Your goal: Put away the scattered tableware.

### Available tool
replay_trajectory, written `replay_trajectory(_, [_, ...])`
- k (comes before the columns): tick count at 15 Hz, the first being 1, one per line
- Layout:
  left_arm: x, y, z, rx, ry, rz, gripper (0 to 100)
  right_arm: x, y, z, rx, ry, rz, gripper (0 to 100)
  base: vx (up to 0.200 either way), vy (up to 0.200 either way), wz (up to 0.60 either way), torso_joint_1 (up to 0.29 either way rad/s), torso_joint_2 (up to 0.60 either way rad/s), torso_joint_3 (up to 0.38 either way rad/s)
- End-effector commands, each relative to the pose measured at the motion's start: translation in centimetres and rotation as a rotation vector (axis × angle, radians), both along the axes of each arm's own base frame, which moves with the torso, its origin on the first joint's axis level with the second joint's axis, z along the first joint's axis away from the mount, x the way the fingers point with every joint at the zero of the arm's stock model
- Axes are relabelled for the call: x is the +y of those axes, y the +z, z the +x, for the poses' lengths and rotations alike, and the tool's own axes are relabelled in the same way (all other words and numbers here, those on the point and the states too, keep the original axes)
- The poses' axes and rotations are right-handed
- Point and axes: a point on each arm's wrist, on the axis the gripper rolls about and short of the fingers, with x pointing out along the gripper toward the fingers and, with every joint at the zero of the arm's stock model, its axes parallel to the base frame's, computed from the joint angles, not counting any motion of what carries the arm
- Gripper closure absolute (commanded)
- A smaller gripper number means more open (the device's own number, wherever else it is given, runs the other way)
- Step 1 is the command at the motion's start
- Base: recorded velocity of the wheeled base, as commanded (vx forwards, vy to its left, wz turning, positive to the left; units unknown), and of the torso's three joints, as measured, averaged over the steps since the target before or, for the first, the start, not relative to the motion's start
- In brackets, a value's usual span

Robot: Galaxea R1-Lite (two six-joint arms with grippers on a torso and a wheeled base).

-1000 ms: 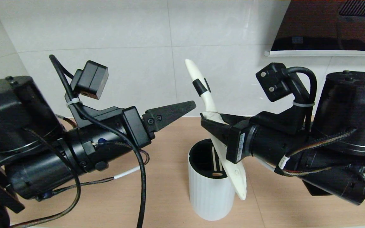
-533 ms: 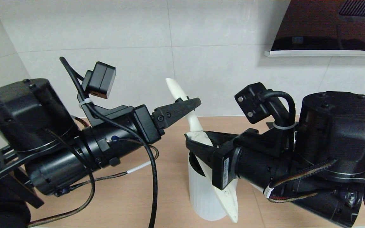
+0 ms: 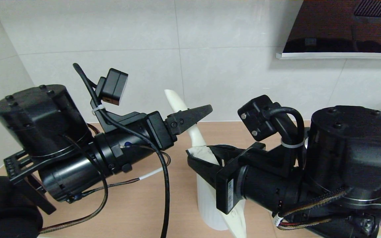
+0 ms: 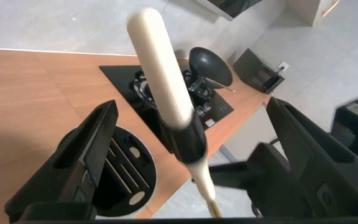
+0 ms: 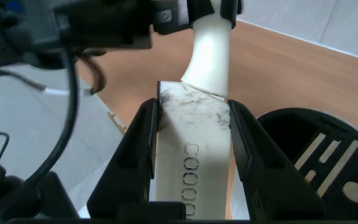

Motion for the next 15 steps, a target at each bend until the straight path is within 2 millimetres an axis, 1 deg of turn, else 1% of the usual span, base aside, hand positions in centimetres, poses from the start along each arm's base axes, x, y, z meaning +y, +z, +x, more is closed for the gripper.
replay_trajectory(1, [0.03, 0.03, -0.01, -0.001, 0.002, -0.001, 0, 0.08, 0.03, -0.22, 0.000, 0.008, 0.001, 100, 0.000, 0.000, 0.00, 0.000, 0.00, 0.000])
replay_trajectory(5, [0.02, -0.09, 0.00, 0.003, 0.000, 0.002, 0, 0.17, -0.06, -0.33, 0.001, 0.012, -0.002, 100, 0.000, 0.000, 0.00, 0.000, 0.00, 0.000])
replay_trajectory(6, [0.02, -0.09, 0.00, 0.002, 0.000, 0.003, 100, 0.16, -0.11, -0.33, 0.002, 0.012, -0.003, 100, 0.000, 0.000, 0.00, 0.000, 0.00, 0.000])
replay_trajectory(10, [0.03, -0.23, -0.04, 0.006, -0.004, 0.007, 100, 0.16, -0.23, -0.49, 0.003, 0.017, -0.008, 100, 0.000, 0.000, 0.00, 0.000, 0.00, 0.000])
replay_trajectory(15, [0.11, -0.12, -0.12, 0.003, -0.001, 0.002, 100, 0.00, 0.07, -0.63, -0.002, 0.018, 0.003, 100, 0.000, 0.000, 0.00, 0.000, 0.00, 0.000])
